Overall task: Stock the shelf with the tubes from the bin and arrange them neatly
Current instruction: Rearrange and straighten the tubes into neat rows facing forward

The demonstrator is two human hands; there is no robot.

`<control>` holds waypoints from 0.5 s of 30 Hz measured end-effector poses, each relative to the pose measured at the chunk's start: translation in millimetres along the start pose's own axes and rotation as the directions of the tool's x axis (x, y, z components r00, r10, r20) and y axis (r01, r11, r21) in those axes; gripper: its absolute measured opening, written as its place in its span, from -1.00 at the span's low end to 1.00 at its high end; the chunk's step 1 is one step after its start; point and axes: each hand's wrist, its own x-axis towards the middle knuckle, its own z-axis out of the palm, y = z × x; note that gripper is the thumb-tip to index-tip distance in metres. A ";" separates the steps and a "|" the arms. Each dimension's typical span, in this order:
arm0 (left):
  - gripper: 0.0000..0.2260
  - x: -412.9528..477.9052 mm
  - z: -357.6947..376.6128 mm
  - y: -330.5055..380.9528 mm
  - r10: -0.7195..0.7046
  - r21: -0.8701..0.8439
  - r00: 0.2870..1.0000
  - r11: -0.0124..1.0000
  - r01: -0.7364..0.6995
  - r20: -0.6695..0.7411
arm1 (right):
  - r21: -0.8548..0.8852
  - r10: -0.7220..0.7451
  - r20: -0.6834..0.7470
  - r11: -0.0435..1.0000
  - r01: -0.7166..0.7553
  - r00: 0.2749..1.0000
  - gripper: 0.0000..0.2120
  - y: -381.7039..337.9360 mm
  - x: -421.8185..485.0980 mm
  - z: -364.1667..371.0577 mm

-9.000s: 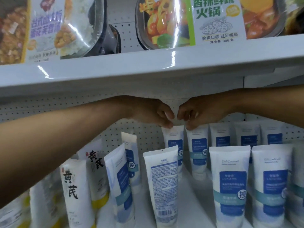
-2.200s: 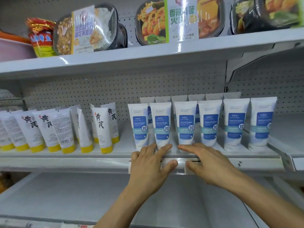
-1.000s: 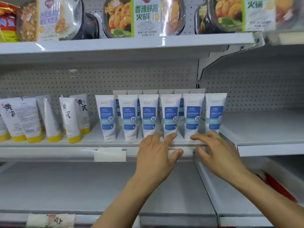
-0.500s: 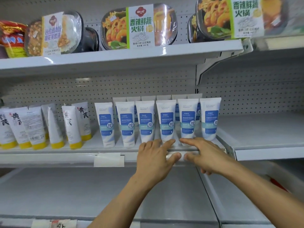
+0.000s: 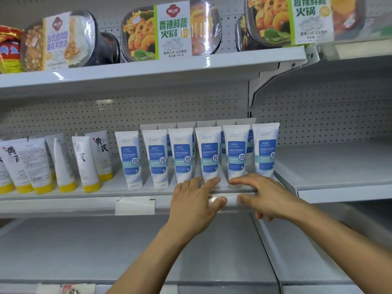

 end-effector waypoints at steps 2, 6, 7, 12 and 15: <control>-0.50 -4.2 -0.7 4.2 0.007 0.018 0.990 1.000 -0.004 -0.144 | 0.044 0.004 0.002 0.999 -0.004 1.000 -0.60 4.1 0.4 -0.3; -0.68 -9.6 -10.0 25.8 0.066 -0.103 0.957 0.990 -0.099 -0.283 | 0.081 0.005 -0.034 0.997 -0.002 0.999 -0.67 7.6 -1.0 0.1; -0.70 -9.7 -13.5 32.4 0.045 -0.175 0.976 0.981 -0.083 -0.211 | 0.092 0.012 -0.048 0.996 -0.007 0.999 -0.70 7.1 -1.6 -0.5; -0.69 7.2 -17.4 48.2 -0.008 -0.334 0.999 0.942 0.020 0.036 | 0.071 0.023 -0.095 0.997 -0.016 0.995 -0.80 5.9 0.1 -3.6; -0.76 19.0 -16.1 50.4 -0.048 -0.468 0.987 0.876 0.116 0.155 | 0.043 0.020 -0.093 0.999 -0.016 0.995 -0.80 6.4 1.2 -3.7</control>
